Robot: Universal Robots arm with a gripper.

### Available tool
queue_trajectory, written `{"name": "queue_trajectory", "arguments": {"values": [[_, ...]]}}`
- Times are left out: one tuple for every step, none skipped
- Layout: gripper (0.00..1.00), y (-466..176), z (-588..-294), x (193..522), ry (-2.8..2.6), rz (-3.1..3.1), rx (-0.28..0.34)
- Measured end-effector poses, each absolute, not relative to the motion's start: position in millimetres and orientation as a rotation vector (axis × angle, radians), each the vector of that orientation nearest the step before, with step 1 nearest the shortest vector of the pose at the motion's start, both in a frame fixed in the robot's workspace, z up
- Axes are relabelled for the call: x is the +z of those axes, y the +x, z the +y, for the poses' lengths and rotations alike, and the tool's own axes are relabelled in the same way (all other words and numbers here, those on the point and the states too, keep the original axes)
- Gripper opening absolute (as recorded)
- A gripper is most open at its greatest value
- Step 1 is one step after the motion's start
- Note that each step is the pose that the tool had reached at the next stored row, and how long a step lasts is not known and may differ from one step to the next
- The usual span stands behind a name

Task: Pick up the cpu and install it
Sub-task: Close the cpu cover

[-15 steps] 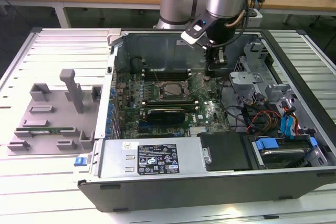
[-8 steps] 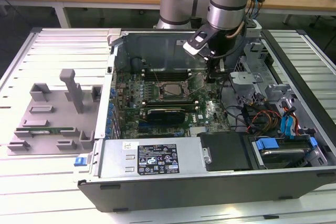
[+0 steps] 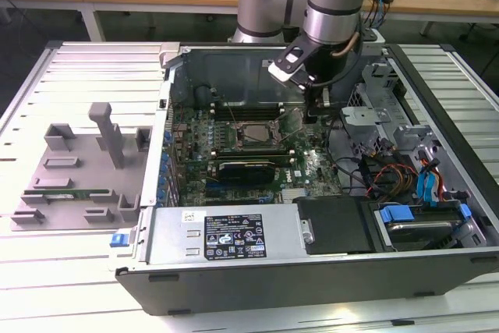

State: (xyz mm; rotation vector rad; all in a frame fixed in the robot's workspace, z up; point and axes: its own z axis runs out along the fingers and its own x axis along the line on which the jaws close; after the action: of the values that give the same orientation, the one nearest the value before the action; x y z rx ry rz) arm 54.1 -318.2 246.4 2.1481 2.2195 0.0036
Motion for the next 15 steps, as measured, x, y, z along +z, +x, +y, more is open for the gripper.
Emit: {"name": "queue_trajectory", "arguments": {"values": [[0.11,52.0,-317.5,246.6,2.147,2.218,0.005],[0.11,50.6,-316.9,246.7,2.146,2.217,0.006],[0.11,49.6,-316.4,246.7,2.145,2.217,0.007],[0.11,47.2,-315.1,246.8,2.144,2.215,0.011],[0.11,45.2,-313.9,246.5,2.143,2.213,0.015],[0.11,42.3,-312.8,246.9,2.141,2.211,0.018],[0.11,39.7,-311.6,247.2,2.138,2.208,0.021],[0.11,37.7,-310.9,247.4,2.136,2.207,0.024],[0.11,35.6,-310.2,247.5,2.135,2.205,0.027],[0.11,33.9,-309.6,247.7,2.134,2.203,0.030],[0.11,30.7,-308.4,247.9,2.131,2.200,0.035],[0.11,26.7,-307.5,247.9,2.128,2.197,0.040],[0.11,22.9,-307.0,247.9,2.126,2.195,0.044],[0.11,20.3,-306.7,247.9,2.125,2.194,0.045],[0.11,18.1,-306.5,247.9,2.125,2.193,0.046]]}}
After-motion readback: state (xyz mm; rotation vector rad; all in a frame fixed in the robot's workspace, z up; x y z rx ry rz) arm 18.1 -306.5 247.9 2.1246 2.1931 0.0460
